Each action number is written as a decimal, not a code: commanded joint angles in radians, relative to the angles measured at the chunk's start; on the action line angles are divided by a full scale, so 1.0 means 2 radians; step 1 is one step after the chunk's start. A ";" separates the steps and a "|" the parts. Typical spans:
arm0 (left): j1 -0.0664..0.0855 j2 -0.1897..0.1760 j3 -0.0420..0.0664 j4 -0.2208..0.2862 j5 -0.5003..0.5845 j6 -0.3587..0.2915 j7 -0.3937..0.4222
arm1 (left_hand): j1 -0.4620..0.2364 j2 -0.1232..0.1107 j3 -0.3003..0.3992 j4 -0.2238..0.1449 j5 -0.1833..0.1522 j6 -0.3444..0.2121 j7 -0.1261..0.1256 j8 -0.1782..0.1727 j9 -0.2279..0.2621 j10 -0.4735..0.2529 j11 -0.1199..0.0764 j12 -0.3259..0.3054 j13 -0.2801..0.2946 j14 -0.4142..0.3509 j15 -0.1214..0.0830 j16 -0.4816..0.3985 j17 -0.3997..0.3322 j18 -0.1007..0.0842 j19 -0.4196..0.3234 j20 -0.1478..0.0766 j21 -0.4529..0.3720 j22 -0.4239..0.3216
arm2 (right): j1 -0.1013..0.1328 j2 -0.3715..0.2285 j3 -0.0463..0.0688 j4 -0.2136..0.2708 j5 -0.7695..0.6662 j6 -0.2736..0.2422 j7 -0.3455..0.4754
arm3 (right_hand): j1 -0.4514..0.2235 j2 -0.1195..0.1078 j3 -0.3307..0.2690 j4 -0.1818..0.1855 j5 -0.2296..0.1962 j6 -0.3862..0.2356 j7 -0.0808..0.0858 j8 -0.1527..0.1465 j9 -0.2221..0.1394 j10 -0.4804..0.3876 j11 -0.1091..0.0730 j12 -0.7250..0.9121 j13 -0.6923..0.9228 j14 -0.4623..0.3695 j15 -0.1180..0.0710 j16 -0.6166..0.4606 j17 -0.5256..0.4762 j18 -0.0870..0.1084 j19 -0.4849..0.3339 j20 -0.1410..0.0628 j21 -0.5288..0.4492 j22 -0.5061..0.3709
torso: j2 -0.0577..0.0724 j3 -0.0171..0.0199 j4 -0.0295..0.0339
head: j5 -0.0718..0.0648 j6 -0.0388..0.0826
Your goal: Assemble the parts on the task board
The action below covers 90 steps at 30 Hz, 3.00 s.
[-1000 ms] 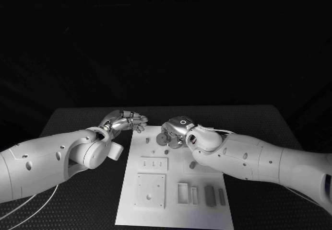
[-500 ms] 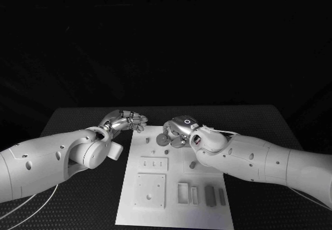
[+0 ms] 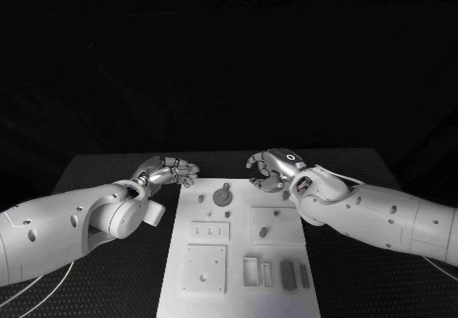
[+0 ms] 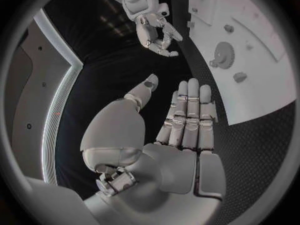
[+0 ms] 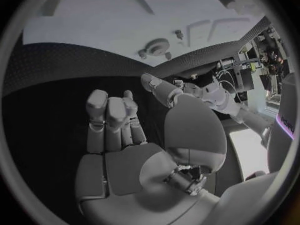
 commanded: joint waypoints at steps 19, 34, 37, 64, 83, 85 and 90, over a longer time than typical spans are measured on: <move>0.000 0.004 0.000 -0.009 -0.001 0.012 0.008 | -0.006 0.000 0.002 -0.002 -0.003 -0.002 -0.002 -0.002 0.001 0.001 -0.001 0.001 0.001 0.003 0.001 -0.003 0.001 0.010 -0.005 0.000 0.003 0.009 | -0.016 -0.068 0.003 -0.076 0.215 0.101 0.149 | -0.007 0.020 -0.081 -0.037 0.058 -0.017 0.007 -0.004 -0.006 -0.030 0.003 0.001 0.000 -0.026 0.004 -0.011 0.009 0.030 -0.031 0.001 -0.012 0.007 | -0.004 0.0118 -0.0178 | 0.003 0.004; 0.000 0.008 0.000 -0.012 -0.001 0.014 0.009 | -0.006 0.000 0.002 -0.002 -0.003 -0.002 -0.002 -0.002 0.001 0.000 -0.001 0.000 0.001 0.003 0.002 -0.004 0.001 0.010 -0.005 0.000 0.003 0.009 | -0.046 -0.041 0.003 -0.121 0.212 0.111 0.156 | -0.001 0.025 -0.093 -0.046 0.035 -0.020 0.005 -0.003 -0.005 -0.037 0.002 0.002 -0.001 -0.032 0.003 -0.012 0.011 0.030 -0.038 0.005 -0.015 0.009 | -0.004 0.0126 -0.0162 | 0.002 0.000; 0.000 0.008 0.000 -0.013 -0.001 0.014 0.008 | -0.006 0.000 0.002 -0.002 -0.003 -0.002 -0.002 -0.002 0.001 0.000 -0.001 0.000 0.001 0.003 0.002 -0.004 0.001 0.010 -0.005 0.000 0.003 0.009 | -0.049 -0.038 0.003 -0.122 0.212 0.113 0.157 | -0.001 0.026 -0.095 -0.046 0.033 -0.020 0.005 -0.002 -0.005 -0.038 0.001 0.003 -0.001 -0.033 0.003 -0.012 0.011 0.030 -0.038 0.005 -0.015 0.009 | -0.004 0.0124 -0.0162 | 0.003 -0.001; 0.000 0.007 0.000 -0.012 -0.001 0.015 0.008 | -0.006 0.000 0.002 -0.003 -0.003 -0.003 -0.002 -0.002 0.001 -0.001 -0.001 -0.001 0.001 0.003 0.002 -0.004 0.002 0.010 -0.005 0.000 0.003 0.009 | -0.055 -0.016 0.002 -0.128 0.212 0.118 0.157 | 0.017 0.053 -0.063 -0.036 -0.059 0.016 0.002 0.017 -0.003 -0.033 -0.001 0.009 -0.007 -0.030 0.000 -0.009 0.014 0.030 -0.038 0.008 -0.013 0.013 | -0.004 0.0114 -0.0169 | 0.004 -0.006; 0.000 0.006 0.000 -0.011 -0.001 0.015 0.007 | -0.007 0.001 0.002 -0.002 -0.003 -0.003 -0.002 -0.002 0.001 -0.001 -0.001 -0.001 0.001 0.003 0.002 -0.005 0.002 0.010 -0.006 0.000 0.003 0.008 | -0.055 -0.014 0.002 -0.127 0.209 0.113 0.154 | 0.017 0.064 -0.040 -0.026 -0.064 0.048 -0.008 0.034 0.003 -0.029 -0.011 0.012 -0.009 -0.028 -0.008 -0.007 0.015 0.030 -0.035 0.007 -0.010 0.014 | -0.005 0.0121 -0.0172 | 0.004 -0.007; 0.000 0.006 0.000 -0.011 -0.001 0.015 0.007 | -0.007 0.001 0.002 -0.002 -0.003 -0.003 -0.002 -0.002 0.001 -0.001 -0.001 -0.001 0.001 0.003 0.002 -0.005 0.002 0.010 -0.006 0.000 0.003 0.008 | -0.055 -0.014 0.002 -0.128 0.208 0.111 0.152 | 0.017 0.066 -0.037 -0.024 -0.064 0.051 -0.010 0.035 0.005 -0.028 -0.012 0.012 -0.010 -0.028 -0.009 -0.007 0.015 0.030 -0.035 0.006 -0.009 0.014 | -0.005 0.0121 -0.0172 | 0.005 -0.007; 0.000 0.007 0.000 -0.012 -0.001 0.016 0.006 | -0.007 0.001 0.002 -0.002 -0.003 -0.003 -0.002 -0.002 0.001 -0.001 -0.001 -0.001 0.001 0.003 0.002 -0.005 0.002 0.010 -0.006 0.000 0.003 0.008 | -0.055 -0.013 0.002 -0.128 0.200 0.107 0.143 | 0.016 0.070 -0.031 -0.022 -0.064 0.059 -0.013 0.041 0.009 -0.026 -0.015 0.013 -0.010 -0.026 -0.012 -0.006 0.015 0.030 -0.033 0.005 -0.008 0.013 | -0.005 0.0120 -0.0173 | 0.004 -0.007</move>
